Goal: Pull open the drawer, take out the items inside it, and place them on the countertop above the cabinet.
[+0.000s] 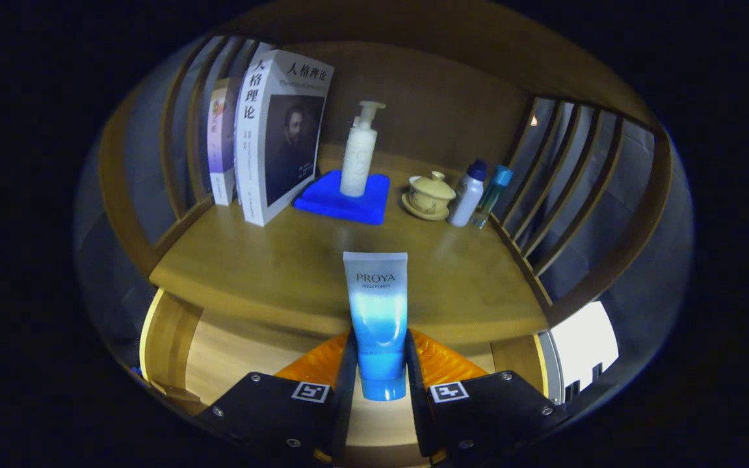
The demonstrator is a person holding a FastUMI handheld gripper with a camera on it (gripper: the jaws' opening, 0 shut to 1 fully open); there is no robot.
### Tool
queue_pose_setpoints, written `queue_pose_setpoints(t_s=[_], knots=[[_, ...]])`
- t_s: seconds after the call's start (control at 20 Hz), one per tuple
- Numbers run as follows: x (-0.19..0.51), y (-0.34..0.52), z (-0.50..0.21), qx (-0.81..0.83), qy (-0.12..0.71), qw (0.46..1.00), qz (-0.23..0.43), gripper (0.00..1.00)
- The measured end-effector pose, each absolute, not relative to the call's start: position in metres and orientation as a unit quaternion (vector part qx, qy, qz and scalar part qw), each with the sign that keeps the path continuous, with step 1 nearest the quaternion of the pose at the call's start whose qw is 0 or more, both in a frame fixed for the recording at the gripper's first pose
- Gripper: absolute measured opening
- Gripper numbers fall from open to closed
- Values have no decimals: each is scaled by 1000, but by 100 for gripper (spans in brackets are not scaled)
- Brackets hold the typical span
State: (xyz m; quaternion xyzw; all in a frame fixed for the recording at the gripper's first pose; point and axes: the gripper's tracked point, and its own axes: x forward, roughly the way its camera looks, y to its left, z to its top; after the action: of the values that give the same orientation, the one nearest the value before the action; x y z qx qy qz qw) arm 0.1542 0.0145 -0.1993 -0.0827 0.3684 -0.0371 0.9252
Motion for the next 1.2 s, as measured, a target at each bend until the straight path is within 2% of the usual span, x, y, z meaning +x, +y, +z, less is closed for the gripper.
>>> queue_pose_setpoints(t_s=[0.4, 0.9, 1.2], knots=[[225, 5, -205, -74, 338, 938, -23, 42], [252, -1, -240, -58, 350, 935, -10, 44], [256, 0, -239, 0, 330, 944, -5, 51]])
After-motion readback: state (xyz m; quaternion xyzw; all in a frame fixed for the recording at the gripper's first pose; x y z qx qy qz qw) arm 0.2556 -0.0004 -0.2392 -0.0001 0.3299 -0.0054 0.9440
